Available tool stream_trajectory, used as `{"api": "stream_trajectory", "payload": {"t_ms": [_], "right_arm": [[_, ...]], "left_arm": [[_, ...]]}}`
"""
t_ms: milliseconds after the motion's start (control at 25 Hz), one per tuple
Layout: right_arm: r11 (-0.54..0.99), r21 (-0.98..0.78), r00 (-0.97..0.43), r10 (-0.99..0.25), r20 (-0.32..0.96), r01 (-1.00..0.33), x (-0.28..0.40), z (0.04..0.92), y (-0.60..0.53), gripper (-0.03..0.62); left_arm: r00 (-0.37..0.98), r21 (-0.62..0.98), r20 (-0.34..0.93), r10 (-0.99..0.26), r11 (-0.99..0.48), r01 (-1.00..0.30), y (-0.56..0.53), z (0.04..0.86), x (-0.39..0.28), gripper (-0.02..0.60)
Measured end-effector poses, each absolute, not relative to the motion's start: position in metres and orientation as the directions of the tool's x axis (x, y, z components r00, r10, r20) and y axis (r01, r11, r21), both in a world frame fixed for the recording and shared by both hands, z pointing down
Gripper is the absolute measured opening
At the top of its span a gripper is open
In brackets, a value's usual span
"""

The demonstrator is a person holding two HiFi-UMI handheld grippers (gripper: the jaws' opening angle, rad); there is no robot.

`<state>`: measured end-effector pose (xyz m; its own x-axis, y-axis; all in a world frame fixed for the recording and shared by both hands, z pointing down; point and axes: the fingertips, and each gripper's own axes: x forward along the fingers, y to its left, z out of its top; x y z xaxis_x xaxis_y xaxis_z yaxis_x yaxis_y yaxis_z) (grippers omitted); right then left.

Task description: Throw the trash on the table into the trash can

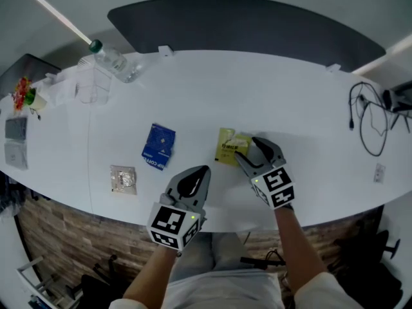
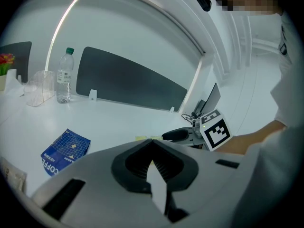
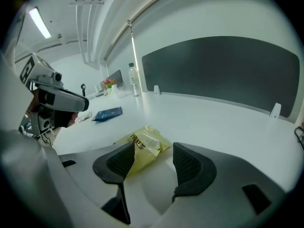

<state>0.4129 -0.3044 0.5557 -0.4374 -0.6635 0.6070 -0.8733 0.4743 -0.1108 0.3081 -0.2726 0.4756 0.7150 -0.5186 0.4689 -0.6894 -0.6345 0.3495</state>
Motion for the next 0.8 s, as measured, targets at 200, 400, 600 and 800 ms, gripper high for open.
{"api": "stream_trajectory", "payload": {"t_ms": [200, 400, 600, 800], "right_arm": [[0.467, -0.086, -0.411, -0.660, 0.629, -0.880, 0.412, 0.557, -0.306, 0.256], [0.501, -0.055, -0.418, -0.650, 0.634, -0.863, 0.410, 0.554, -0.307, 0.258], [0.547, -0.039, -0.439, -0.624, 0.646, -0.836, 0.406, 0.555, -0.313, 0.272], [0.597, -0.016, -0.450, -0.586, 0.674, -0.802, 0.400, 0.562, -0.313, 0.275]], "left_arm": [[0.708, 0.350, 0.476, -0.522, -0.626, -0.697, -0.271, 0.478, 0.305, 0.002], [0.704, 0.349, 0.479, -0.524, -0.622, -0.701, -0.270, 0.478, 0.302, 0.002], [0.700, 0.352, 0.478, -0.530, -0.615, -0.705, -0.269, 0.478, 0.299, 0.002], [0.695, 0.353, 0.483, -0.532, -0.608, -0.711, -0.268, 0.481, 0.296, 0.002]]}}
